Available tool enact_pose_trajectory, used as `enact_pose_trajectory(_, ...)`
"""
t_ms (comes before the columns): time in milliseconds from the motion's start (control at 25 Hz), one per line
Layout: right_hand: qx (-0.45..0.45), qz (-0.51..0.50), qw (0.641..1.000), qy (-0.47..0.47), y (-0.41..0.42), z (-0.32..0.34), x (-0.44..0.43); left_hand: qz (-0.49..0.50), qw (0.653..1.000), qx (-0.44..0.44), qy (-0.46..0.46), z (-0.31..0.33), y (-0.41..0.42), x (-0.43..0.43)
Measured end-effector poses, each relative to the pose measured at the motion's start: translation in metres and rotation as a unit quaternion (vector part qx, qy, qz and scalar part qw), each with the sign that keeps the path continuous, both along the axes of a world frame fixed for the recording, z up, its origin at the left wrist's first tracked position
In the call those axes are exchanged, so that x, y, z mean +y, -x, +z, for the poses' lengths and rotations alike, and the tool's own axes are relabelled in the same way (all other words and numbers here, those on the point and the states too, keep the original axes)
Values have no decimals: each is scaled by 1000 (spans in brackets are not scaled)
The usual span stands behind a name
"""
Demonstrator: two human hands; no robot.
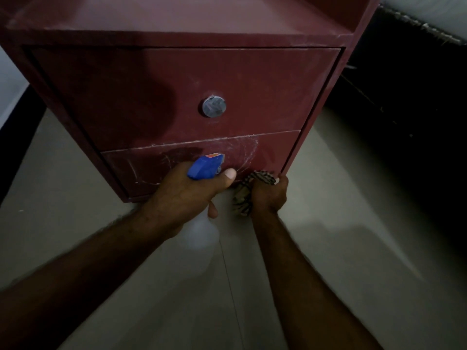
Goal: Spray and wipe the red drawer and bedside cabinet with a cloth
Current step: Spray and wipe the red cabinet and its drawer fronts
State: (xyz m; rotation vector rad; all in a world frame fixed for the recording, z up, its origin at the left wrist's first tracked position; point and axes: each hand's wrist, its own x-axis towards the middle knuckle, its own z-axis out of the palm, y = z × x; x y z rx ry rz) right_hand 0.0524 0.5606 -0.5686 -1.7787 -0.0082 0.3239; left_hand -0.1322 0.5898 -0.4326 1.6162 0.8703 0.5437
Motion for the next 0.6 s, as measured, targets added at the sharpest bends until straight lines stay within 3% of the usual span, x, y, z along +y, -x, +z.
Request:
enact_pose_trajectory(120,46,0,999,-6,2,3,8,1,1000,-12,4,2,3,2)
enact_pose_trajectory(280,151,-26,976,-152,4,5,3,-7,999,-30,7,4,5,4)
enact_pose_trajectory(440,244,-44,949,-194,5,6,-1,-13,999,-42,-3,6,3,0)
enact_pose_trajectory(600,256,-46,942,-209,5,9,1,-27,999,-39,-5,8,4,-2)
